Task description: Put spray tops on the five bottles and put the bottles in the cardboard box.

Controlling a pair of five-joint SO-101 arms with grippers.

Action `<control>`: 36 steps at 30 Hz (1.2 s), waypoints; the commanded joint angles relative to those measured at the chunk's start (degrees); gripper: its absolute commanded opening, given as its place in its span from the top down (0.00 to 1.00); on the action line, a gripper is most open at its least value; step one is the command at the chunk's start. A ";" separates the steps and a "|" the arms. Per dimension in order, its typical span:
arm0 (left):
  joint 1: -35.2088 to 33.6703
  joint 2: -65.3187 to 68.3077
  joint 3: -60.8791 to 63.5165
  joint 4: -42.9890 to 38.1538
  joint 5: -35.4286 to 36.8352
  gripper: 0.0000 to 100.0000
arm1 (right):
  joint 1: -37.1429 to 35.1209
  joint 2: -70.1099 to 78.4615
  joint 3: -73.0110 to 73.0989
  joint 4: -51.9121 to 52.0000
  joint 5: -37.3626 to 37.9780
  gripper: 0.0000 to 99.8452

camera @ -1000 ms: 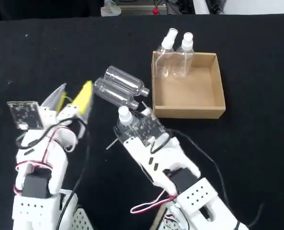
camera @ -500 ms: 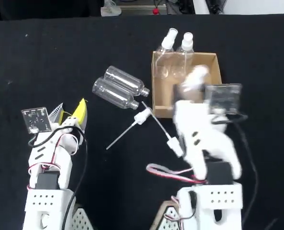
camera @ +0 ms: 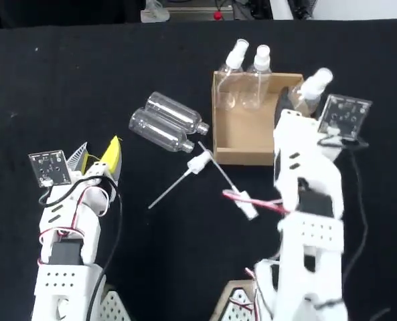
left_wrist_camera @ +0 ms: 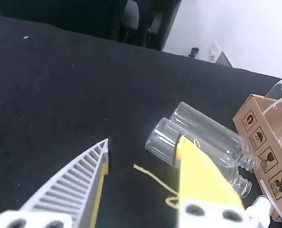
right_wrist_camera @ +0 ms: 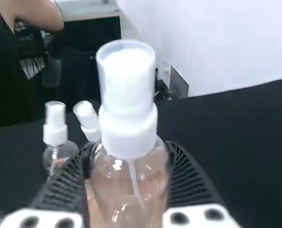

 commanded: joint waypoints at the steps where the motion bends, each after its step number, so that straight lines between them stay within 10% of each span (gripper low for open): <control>1: -0.31 0.09 1.27 -0.97 0.18 0.78 | 1.05 8.75 -4.35 -9.85 -0.35 0.97; 36: -0.31 0.26 1.27 -0.97 -0.18 0.78 | 1.93 59.38 -38.02 -16.70 -0.35 0.97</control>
